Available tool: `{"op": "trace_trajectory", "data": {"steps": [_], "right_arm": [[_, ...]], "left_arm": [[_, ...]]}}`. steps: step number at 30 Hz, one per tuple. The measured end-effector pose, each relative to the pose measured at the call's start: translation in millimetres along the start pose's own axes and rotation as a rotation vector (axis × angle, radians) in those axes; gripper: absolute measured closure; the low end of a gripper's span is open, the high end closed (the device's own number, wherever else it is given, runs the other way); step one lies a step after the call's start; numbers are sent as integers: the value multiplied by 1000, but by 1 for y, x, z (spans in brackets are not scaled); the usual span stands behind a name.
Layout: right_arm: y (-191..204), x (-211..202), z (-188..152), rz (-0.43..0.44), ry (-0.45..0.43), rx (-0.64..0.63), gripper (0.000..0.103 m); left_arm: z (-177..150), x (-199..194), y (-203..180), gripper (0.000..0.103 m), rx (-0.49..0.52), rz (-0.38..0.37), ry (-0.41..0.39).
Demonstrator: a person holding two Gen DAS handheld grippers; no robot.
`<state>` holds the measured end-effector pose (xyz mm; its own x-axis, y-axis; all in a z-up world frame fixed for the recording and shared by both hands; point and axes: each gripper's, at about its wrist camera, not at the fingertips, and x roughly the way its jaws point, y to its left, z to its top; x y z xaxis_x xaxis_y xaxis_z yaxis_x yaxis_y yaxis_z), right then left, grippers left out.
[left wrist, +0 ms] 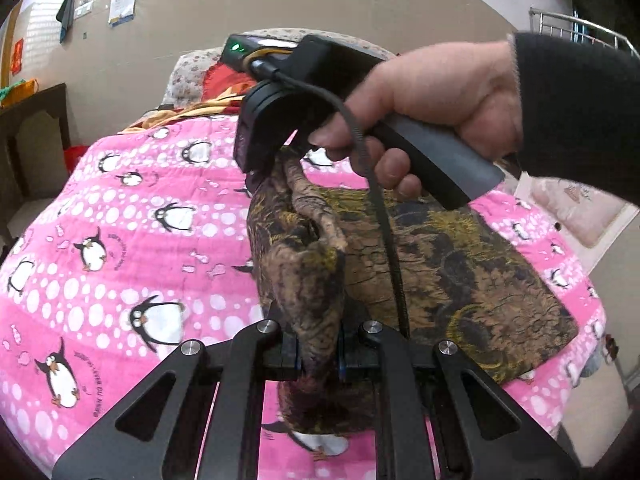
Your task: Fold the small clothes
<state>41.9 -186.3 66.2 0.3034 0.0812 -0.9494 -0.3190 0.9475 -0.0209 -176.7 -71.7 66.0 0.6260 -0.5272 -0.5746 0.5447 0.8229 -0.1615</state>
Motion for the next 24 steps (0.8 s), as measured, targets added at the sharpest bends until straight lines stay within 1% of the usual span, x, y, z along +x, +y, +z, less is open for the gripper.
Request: {"op": "trace_trajectory", "data": {"steps": [2, 5, 10, 12, 15, 18, 24], "right_arm": [[-16, -11, -12, -9, -17, 26, 88], [-29, -22, -27, -26, -32, 55, 88], [-58, -41, -59, -34, -48, 109, 89], [-67, -48, -69, -33, -55, 125, 89], [-79, -49, -79, -38, -55, 135, 89], [-87, -46, -87, -41, -51, 146, 89], [-106, -42, -103, -31, -54, 176, 89]], "left_arm": [[3, 1, -5, 93, -9, -21, 9], [8, 3, -17, 93, -33, -73, 35], [13, 7, -41, 93, -23, -130, 55], [12, 13, -48, 93, -42, -156, 82], [12, 18, -61, 93, -24, -164, 103], [11, 23, -74, 93, 11, -159, 127], [9, 32, -94, 93, 42, -141, 161]]}}
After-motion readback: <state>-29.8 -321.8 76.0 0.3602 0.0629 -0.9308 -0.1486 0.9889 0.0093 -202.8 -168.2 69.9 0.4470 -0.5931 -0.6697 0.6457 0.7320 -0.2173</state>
